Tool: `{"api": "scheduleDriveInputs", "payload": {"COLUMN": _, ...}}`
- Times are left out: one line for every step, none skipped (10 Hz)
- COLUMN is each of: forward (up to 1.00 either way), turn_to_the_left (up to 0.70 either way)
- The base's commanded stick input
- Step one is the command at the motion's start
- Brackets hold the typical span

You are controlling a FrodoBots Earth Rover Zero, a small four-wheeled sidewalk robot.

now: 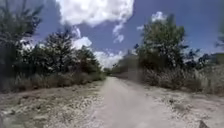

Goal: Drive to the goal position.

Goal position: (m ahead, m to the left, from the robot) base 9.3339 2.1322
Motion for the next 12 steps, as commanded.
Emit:
{"api": "scheduleDriveInputs", "payload": {"forward": 0.45, "turn_to_the_left": 0.00}}
{"api": "scheduleDriveInputs", "payload": {"forward": 0.45, "turn_to_the_left": 0.00}}
{"api": "scheduleDriveInputs", "payload": {"forward": 0.45, "turn_to_the_left": 0.00}}
{"api": "scheduleDriveInputs", "payload": {"forward": 0.45, "turn_to_the_left": 0.00}}
{"api": "scheduleDriveInputs", "payload": {"forward": 0.45, "turn_to_the_left": 0.00}}
{"api": "scheduleDriveInputs", "payload": {"forward": 0.45, "turn_to_the_left": 0.00}}
{"api": "scheduleDriveInputs", "payload": {"forward": 0.45, "turn_to_the_left": 0.00}}
{"api": "scheduleDriveInputs", "payload": {"forward": 0.45, "turn_to_the_left": -0.01}}
{"api": "scheduleDriveInputs", "payload": {"forward": 0.45, "turn_to_the_left": -0.09}}
{"api": "scheduleDriveInputs", "payload": {"forward": 0.45, "turn_to_the_left": -0.27}}
{"api": "scheduleDriveInputs", "payload": {"forward": 0.45, "turn_to_the_left": -0.27}}
{"api": "scheduleDriveInputs", "payload": {"forward": 0.45, "turn_to_the_left": -0.27}}
